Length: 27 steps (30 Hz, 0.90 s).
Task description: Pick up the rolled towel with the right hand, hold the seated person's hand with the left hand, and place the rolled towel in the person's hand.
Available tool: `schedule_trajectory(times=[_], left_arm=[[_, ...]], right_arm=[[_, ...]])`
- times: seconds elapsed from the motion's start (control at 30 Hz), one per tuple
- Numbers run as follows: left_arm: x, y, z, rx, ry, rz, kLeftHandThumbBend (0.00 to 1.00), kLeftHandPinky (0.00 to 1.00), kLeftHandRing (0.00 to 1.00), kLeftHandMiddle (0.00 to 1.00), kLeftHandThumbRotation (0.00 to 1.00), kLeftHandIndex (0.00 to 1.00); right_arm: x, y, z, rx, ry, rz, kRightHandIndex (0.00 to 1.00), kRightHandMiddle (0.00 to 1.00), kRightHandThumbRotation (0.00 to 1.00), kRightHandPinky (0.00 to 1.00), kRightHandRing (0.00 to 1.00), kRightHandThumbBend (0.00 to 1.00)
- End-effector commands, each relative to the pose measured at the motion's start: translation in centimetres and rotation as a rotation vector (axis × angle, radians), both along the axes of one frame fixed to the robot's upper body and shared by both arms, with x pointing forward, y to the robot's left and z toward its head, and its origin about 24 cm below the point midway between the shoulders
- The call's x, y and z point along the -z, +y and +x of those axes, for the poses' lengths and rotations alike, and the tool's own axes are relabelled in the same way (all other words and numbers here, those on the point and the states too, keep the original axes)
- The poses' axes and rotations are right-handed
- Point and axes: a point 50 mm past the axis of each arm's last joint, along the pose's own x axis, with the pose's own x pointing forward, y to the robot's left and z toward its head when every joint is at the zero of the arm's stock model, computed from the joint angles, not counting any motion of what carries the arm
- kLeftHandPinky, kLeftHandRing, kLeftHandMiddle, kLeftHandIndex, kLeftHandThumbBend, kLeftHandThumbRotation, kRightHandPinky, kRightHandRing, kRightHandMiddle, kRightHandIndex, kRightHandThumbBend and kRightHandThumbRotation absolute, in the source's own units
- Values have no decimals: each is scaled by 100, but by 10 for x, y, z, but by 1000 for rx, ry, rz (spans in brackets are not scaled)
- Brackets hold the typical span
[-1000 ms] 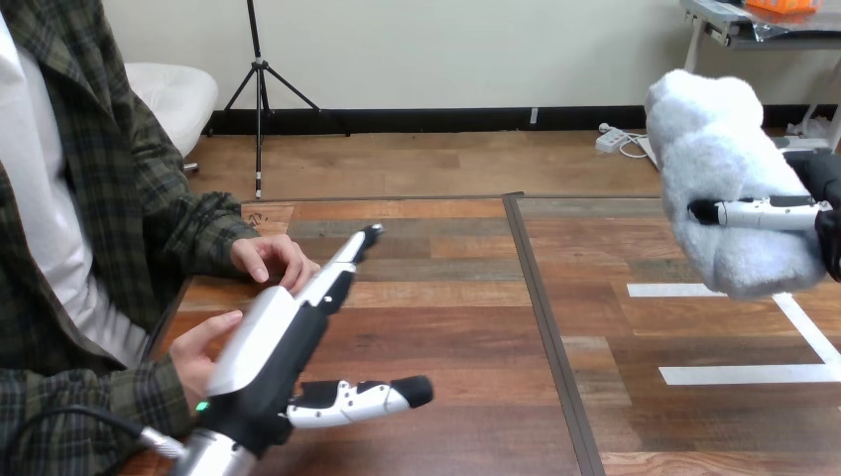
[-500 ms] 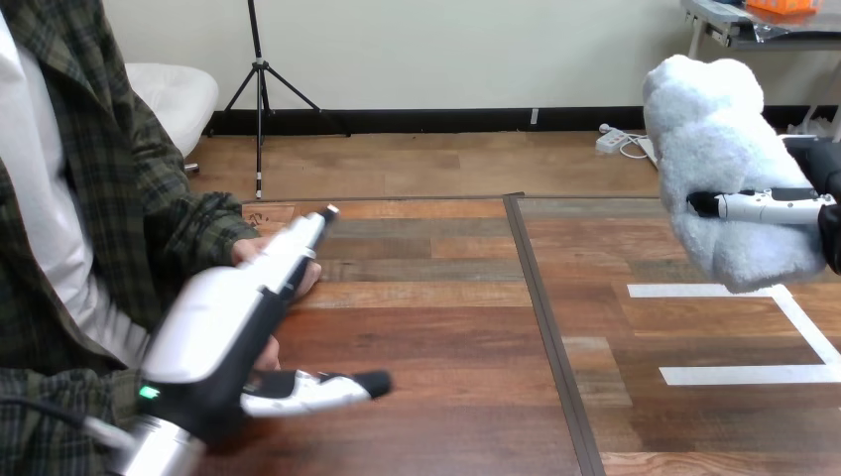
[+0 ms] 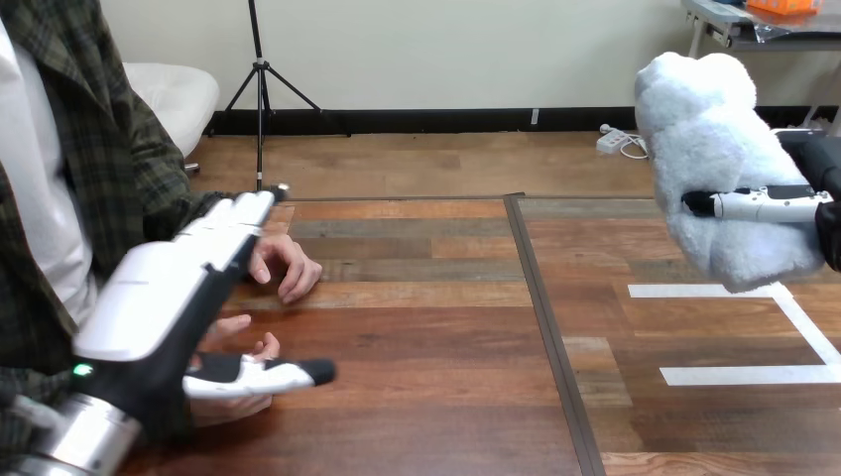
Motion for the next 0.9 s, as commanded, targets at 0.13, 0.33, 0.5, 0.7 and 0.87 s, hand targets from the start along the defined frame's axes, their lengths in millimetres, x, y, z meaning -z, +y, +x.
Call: schedule_trajectory(times=[0.13,0.33,0.5,0.7,0.87], left_arm=[[-24,22,5,-17,-46,68,100,91,96,96,57,97],[-30,35,5,-38,-31,120,100,90,95,95,54,96],[-31,46,7,-45,-7,146,100,90,95,94,51,95],[-31,59,10,-52,43,178,100,89,93,92,47,94],[-29,69,12,-58,96,200,100,87,90,90,44,94]], right_arm=[[-35,7,8,-33,-153,-7,10,10,0,2,6,60],[-37,8,7,-44,-168,-28,10,10,0,2,6,60],[-38,8,6,-48,-176,-28,10,10,0,2,6,59],[-40,8,5,-59,-187,-11,10,10,0,1,5,59],[-41,8,4,-63,-193,-5,10,9,0,1,5,59]])
